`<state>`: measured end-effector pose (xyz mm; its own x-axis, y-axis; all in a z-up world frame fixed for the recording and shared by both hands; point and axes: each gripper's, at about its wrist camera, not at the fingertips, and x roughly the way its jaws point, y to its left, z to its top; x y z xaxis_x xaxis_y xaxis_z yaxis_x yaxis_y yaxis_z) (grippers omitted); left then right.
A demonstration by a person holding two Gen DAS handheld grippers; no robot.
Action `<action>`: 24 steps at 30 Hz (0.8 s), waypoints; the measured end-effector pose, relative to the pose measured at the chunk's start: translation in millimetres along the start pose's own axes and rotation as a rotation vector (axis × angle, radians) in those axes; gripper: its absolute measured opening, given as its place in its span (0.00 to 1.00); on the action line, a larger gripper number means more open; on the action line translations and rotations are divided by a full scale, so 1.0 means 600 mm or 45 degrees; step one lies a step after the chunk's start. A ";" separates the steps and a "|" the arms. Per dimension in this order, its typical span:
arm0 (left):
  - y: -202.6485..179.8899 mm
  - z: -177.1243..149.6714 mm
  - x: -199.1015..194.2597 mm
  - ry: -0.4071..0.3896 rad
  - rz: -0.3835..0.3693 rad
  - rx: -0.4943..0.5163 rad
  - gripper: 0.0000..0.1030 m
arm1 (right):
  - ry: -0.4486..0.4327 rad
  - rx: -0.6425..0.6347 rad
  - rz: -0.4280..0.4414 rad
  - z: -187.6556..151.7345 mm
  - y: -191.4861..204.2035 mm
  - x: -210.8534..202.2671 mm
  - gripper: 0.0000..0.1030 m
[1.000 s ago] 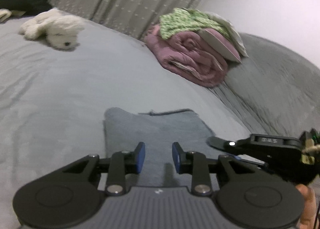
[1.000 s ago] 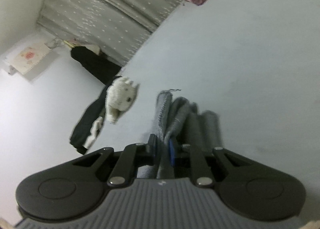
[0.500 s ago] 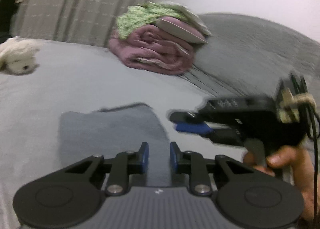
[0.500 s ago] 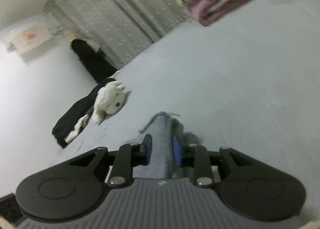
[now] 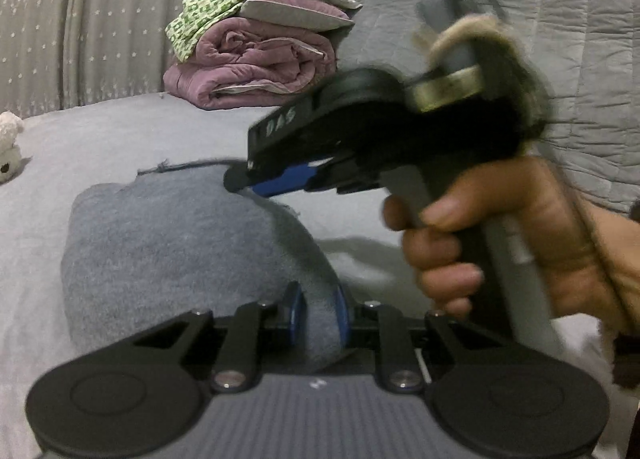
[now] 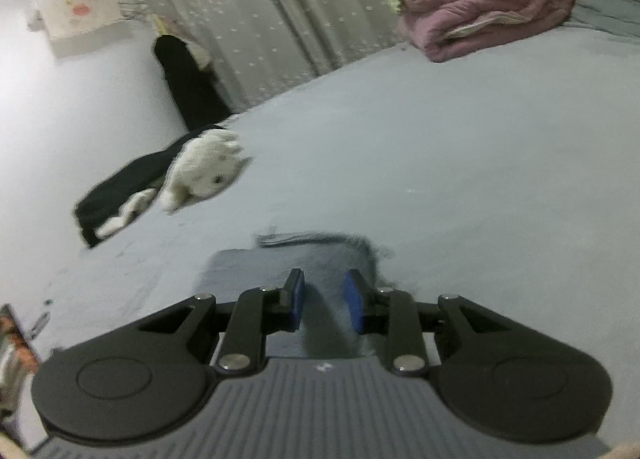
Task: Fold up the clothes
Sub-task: 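Open the left gripper and release the folded sweater edge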
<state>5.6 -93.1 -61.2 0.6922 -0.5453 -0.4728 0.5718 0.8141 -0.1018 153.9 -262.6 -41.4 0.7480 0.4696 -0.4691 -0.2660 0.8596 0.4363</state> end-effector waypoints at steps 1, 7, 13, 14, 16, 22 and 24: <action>0.000 -0.003 -0.003 -0.003 0.000 0.004 0.18 | 0.003 0.000 -0.019 -0.001 -0.004 0.008 0.27; 0.002 -0.005 -0.002 -0.013 -0.012 -0.004 0.18 | 0.014 0.083 -0.024 -0.002 -0.023 0.036 0.30; 0.005 0.008 -0.005 0.011 -0.044 -0.044 0.22 | 0.014 0.080 -0.042 0.003 -0.017 0.029 0.34; 0.012 0.017 -0.002 0.028 -0.067 -0.066 0.25 | 0.012 0.096 -0.040 0.004 -0.018 0.024 0.40; 0.028 0.030 -0.004 0.056 -0.127 -0.143 0.39 | 0.008 0.143 -0.042 0.007 -0.024 0.013 0.46; 0.079 0.050 -0.018 0.137 -0.263 -0.384 0.57 | 0.059 0.324 0.005 0.010 -0.050 -0.030 0.54; 0.094 0.055 -0.014 0.169 -0.305 -0.460 0.61 | 0.087 0.375 0.017 0.008 -0.055 -0.045 0.58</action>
<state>46.5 -49.2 -33.9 0.4833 -0.7155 -0.5045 0.5022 0.6986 -0.5097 145.6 -304.6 -39.3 0.7001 0.5018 -0.5080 -0.0807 0.7624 0.6420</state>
